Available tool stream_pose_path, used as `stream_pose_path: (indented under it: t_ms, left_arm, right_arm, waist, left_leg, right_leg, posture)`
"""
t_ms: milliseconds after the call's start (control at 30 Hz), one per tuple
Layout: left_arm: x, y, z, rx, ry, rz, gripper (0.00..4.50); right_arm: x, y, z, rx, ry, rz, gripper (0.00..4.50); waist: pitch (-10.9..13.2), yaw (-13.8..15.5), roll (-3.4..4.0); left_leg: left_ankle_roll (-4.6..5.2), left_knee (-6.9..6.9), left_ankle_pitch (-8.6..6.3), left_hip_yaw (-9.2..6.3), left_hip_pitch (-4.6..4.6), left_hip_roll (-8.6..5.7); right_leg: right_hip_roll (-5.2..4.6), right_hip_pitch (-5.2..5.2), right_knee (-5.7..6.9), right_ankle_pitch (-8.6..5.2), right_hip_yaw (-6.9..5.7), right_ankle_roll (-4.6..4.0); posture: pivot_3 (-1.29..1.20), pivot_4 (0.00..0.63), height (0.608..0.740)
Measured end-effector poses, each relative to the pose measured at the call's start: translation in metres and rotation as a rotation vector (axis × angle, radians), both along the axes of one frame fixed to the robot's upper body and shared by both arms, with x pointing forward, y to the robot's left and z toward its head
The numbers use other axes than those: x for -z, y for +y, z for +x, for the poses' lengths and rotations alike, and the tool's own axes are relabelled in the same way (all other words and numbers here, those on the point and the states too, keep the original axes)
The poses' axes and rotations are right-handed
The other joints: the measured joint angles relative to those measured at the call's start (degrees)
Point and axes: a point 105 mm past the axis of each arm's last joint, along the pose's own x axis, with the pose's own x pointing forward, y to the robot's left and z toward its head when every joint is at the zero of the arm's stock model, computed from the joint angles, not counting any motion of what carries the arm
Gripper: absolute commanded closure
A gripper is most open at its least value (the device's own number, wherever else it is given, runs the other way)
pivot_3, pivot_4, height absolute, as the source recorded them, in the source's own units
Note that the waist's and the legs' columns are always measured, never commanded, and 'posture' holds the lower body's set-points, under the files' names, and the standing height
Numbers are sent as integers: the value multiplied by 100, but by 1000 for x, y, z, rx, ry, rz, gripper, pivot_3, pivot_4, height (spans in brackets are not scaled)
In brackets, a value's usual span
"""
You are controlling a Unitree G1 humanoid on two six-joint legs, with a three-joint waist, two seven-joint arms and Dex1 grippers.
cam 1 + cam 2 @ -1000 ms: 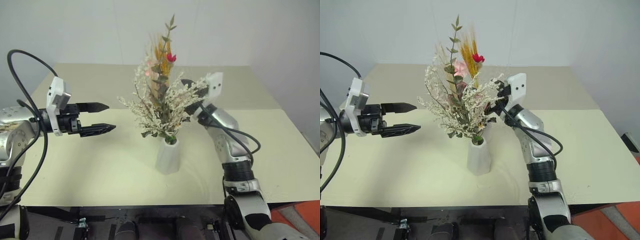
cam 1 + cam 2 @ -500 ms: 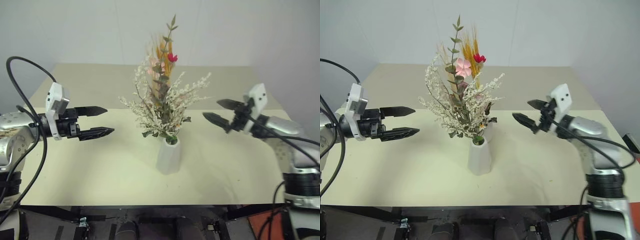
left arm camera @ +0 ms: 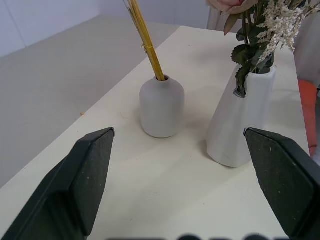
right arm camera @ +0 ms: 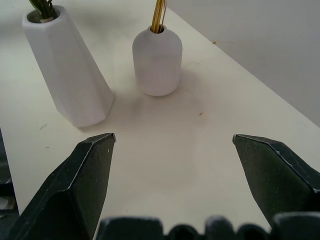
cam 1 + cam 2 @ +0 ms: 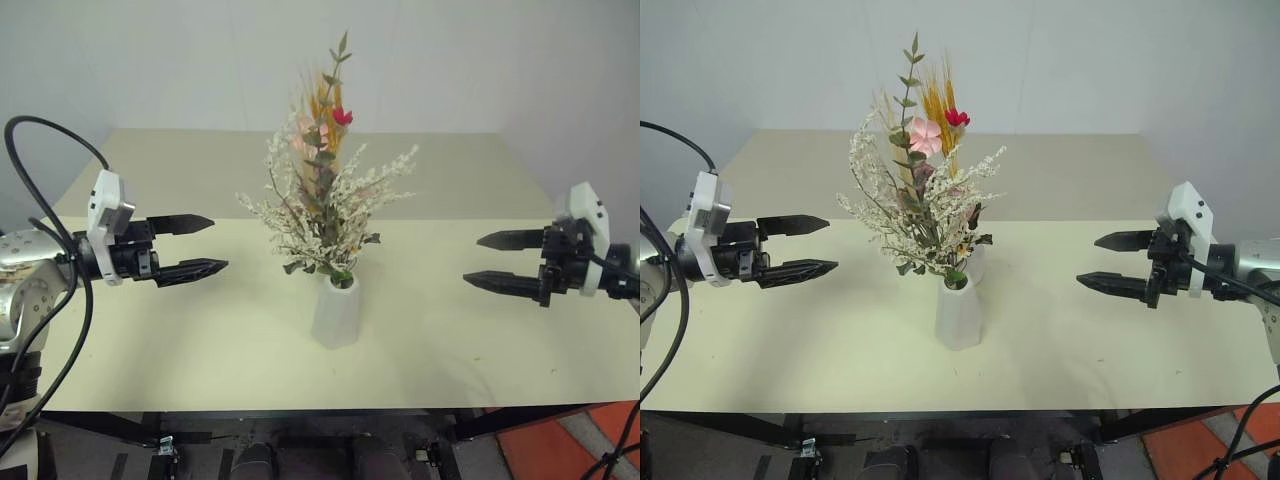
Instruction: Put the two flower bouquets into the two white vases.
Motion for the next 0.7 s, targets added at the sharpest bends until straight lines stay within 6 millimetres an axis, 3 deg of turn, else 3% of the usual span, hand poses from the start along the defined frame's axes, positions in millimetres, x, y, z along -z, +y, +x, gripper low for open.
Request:
stream_pose_path:
  t_ms: [300,700]
  left_arm:
    - [-3,-9,-2,30,1,-10,0]
    - [5,-19,0,59,15,-35,0]
  right_arm:
    - [-4,-3,-3,23,-35,-13,22]
    - [-2,-5,-25,83,-59,-29,22]
  waist:
    - [0,39,0]
    - [0,111,0]
  left_leg:
    - [0,0,0,0,0,-1]
    - [0,4,0,0,4,-1]
  right_leg:
    - [0,0,0,0,-1,0]
    - [0,6,1,0,0,1]
  posture:
    - [0,150,740]
    - [0,150,740]
